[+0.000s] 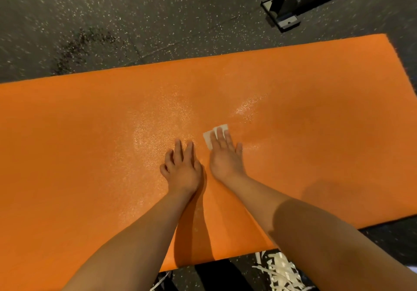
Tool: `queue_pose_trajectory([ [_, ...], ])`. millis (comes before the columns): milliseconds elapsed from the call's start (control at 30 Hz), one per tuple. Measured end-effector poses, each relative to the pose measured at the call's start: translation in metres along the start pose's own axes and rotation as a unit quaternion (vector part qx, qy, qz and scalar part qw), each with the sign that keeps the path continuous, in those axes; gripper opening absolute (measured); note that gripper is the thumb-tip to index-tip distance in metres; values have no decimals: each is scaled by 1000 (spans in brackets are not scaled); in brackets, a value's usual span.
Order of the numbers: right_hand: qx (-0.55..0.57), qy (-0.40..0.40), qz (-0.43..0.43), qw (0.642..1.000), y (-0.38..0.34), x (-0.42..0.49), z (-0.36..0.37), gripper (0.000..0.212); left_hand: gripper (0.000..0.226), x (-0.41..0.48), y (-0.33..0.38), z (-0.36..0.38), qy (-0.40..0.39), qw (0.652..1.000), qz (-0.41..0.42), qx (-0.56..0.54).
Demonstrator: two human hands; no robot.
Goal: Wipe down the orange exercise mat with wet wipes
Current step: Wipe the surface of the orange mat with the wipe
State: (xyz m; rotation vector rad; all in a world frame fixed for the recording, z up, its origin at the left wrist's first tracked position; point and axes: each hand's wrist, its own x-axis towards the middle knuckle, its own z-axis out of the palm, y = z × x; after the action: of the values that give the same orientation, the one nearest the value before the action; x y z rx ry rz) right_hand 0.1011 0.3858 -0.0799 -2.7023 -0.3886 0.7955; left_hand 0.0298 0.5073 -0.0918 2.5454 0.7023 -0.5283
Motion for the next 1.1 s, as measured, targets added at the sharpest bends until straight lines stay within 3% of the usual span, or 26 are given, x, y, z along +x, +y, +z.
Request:
queue_pose_trajectory([
  [100,-26,-35,-114,992,-13,0,7,58,59,0,-1,-1,-7,1000,3,-10],
  [167,-49,-27,-131,990,-3,4,6,60,59,0,-4,-4,-11,1000,8,-9],
  [367,-9,32,35,999,22,5,-7,66,59,-1,-2,-9,-9,1000,14,-6],
  [600,-41,-22,-129,990,-16,15,4,59,50,22,4,-22,61,998,14,-33],
  [833,11,69,58,996,-3,48,-13,65,56,45,-10,-25,44,998,32,-7],
  [1000,-20,8,-106,994,-35,47,-2,61,51,46,-6,-22,59,998,17,-27],
  [1100,-45,13,-106,993,-27,52,-10,61,51,46,-6,-24,58,998,18,-14],
])
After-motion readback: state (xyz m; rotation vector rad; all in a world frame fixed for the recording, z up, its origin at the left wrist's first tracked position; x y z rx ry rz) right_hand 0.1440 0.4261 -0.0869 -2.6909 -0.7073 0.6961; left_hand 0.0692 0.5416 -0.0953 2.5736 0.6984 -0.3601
